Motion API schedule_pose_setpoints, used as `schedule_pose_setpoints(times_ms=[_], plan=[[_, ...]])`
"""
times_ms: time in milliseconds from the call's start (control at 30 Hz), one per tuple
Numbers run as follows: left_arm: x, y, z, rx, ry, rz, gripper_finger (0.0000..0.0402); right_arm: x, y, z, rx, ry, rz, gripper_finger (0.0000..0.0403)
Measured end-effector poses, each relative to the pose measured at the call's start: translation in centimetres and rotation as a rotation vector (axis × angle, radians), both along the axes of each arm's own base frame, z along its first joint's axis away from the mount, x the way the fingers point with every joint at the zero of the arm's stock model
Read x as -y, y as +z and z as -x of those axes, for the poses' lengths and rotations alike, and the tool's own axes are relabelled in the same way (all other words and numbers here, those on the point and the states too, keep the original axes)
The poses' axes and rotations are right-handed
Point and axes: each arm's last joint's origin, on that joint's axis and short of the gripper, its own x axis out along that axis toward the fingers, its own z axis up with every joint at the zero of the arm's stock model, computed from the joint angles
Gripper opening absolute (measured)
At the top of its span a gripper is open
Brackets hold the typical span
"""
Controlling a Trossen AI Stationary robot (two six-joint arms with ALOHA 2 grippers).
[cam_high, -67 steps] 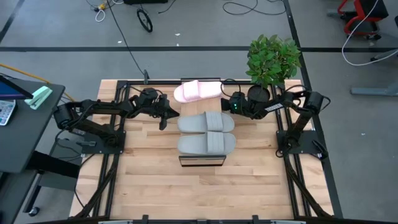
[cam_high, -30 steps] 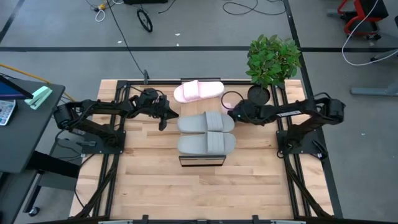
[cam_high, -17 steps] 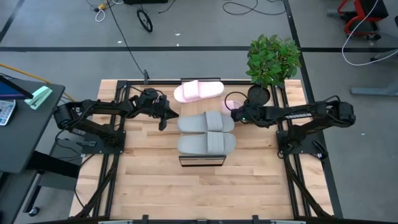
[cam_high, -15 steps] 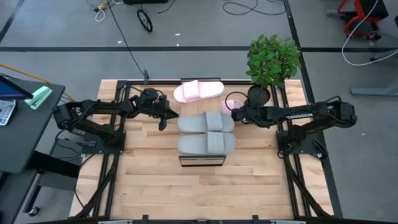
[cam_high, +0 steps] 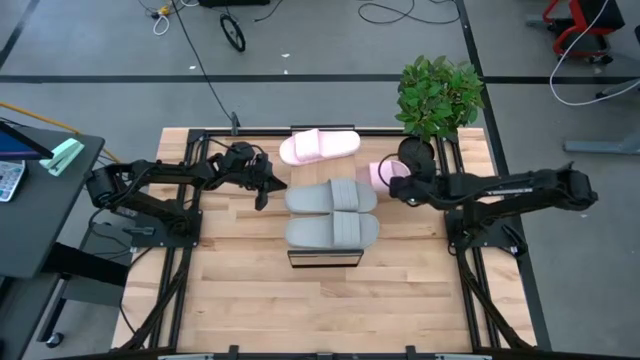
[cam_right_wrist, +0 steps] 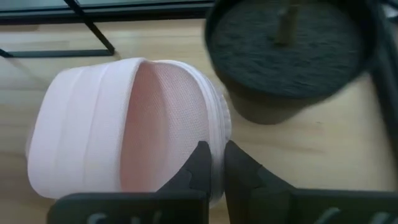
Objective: Pick and place slides into the shelf
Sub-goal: Put the pink slipper on the shelf
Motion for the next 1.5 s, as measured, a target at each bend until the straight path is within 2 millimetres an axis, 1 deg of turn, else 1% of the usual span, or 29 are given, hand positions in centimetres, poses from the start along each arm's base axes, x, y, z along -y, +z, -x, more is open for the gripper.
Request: schedule_pose_setpoints(times_ms=[200, 400, 467, 633, 733, 867, 1100, 1367, 1500], plan=[[0.1, -0.2, 0.1, -0.018, 0.000, 0.011, 0.0026, -1.3, 1.0, 2.7, -0.019, -0.018, 0.013, 0.0022], [0.1, -0.2, 0.1, -0.021, 0.000, 0.013, 0.0032, -2.2, 2.2, 4.3, -0.033, 0.034, 0.054, 0.0022], [0.1, -0.2, 0.1, -0.021, 0.000, 0.013, 0.0031, -2.3, 3.2, 4.7, -0.066, 0.035, 0.081, 0.0022], [0.1, -0.2, 0.1, -0.021, 0.003, 0.018, 0.0022, -2.6, 6.8, 5.5, -0.161, 0.068, 0.131, 0.0022], [0.1, -0.2, 0.1, -0.021, 0.003, 0.019, 0.0019, -2.9, 8.3, 5.5, -0.219, 0.125, 0.144, 0.0022], [0.1, -0.2, 0.1, -0.020, 0.013, 0.035, 0.0021, -3.5, 9.8, 5.1, -0.307, 0.208, 0.166, 0.0022], [0.1, 0.4, 0.3, 0.002, 0.022, 0.034, 0.0031, -4.1, 11.1, 3.6, -0.454, 0.357, 0.210, 0.0021], [0.4, 2.7, 0.9, 0.095, 0.053, 0.036, 0.0024, -4.1, 12.6, 3.1, -0.526, 0.450, 0.263, 0.0021], [0.6, 3.9, 1.3, 0.148, 0.059, 0.024, 0.0021, -4.1, 14.2, 3.1, -0.517, 0.478, 0.309, 0.0021]])
